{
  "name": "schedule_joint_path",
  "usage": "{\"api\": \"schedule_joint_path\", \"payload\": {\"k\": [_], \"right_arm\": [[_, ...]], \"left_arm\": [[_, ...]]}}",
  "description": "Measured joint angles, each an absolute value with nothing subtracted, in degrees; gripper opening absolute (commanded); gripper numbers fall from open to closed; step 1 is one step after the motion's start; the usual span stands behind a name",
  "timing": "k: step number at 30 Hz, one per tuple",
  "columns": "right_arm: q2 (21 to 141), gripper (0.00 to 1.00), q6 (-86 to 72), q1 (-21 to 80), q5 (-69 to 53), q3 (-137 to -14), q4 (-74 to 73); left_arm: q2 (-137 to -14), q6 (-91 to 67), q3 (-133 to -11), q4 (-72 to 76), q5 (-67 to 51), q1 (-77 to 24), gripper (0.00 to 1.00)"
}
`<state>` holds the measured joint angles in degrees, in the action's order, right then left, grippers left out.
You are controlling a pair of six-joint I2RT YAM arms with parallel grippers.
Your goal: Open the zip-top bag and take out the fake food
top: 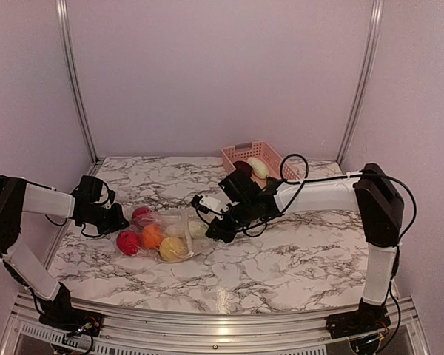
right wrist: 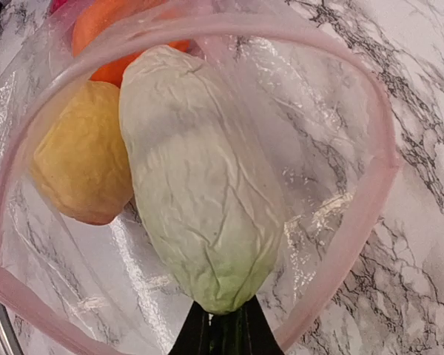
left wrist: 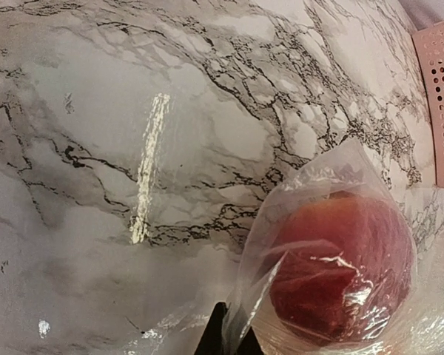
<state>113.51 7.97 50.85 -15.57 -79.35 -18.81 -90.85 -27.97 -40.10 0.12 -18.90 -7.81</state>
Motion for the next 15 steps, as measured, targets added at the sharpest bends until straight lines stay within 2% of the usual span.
{"api": "schedule_joint_path", "payload": {"k": [15], "right_arm": [[92.9, 0.0, 7.25, 43.68, -13.72, -71.77, -27.79]], "left_arm": [[-90.96, -27.83, -40.12, -0.3, -17.96, -7.75, 0.0]]}}
